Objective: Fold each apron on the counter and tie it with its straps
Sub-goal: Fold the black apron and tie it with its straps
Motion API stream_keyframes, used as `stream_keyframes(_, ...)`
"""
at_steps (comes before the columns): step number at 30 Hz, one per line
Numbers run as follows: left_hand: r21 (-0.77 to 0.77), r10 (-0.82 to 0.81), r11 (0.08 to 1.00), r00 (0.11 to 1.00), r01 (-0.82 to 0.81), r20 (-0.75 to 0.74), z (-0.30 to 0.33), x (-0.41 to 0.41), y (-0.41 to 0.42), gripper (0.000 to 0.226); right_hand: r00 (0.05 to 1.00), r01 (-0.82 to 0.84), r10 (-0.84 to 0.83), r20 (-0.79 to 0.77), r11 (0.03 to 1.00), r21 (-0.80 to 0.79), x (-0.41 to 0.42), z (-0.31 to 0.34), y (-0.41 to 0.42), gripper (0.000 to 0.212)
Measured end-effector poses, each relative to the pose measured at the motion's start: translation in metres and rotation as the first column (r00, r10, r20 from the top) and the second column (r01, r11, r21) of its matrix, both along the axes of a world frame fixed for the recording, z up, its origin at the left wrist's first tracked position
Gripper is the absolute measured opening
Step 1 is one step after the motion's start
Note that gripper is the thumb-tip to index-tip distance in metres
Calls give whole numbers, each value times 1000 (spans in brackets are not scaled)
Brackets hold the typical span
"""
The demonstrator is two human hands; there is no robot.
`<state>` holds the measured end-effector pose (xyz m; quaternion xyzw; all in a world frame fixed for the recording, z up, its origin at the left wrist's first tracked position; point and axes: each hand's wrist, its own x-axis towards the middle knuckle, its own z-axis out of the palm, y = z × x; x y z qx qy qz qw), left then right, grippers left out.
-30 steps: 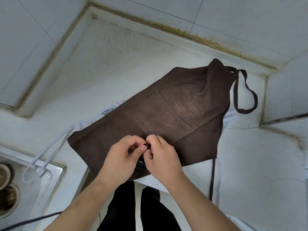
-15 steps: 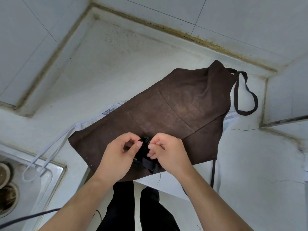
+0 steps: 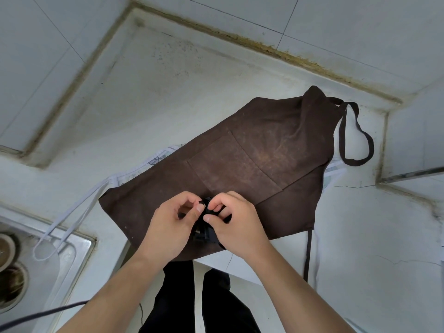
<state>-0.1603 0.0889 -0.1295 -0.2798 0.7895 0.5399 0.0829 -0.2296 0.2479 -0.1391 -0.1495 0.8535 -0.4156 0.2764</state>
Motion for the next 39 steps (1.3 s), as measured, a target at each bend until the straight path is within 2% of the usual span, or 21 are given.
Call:
stream_keyframes(3,6,-17,1000,1000,17,3,0,0,0,8,995,7,-3,-103,999,45,0,-5,-5,9)
stream_keyframes(6,20,-9,1000,1000,9,-1,-1,-1,0,5,993,54,-50,-107,998,37,1,-6,-4,8)
stream_keyframes(11,14,-37,999,999,37,0,-3,-1,0,5,993,86,-82,84,996,-34,0,1,-2,6)
stream_keyframes(14,16,-47,999,999,46,8,-3,-2,-1,5,977,163,-155,147,985,-48,-2,1,-3,17)
stream_keyframes(23,-13,-72,997,997,72,24,-2,-2,0,7,845,407,-318,430,904,-132,-8,8,-4,19)
stream_keyframes(31,79,-18,997,999,15,40,-4,-6,4,15,834,400,-288,470,903,-157,-8,12,-1,17)
stream_keyframes(34,89,-9,996,1000,6,27,-5,-6,4,16,853,318,-244,462,944,-87,-9,17,2,12)
stream_keyframes(39,76,-40,996,999,41,-9,-8,-1,3,12,808,298,-271,522,954,34,-9,17,0,6)
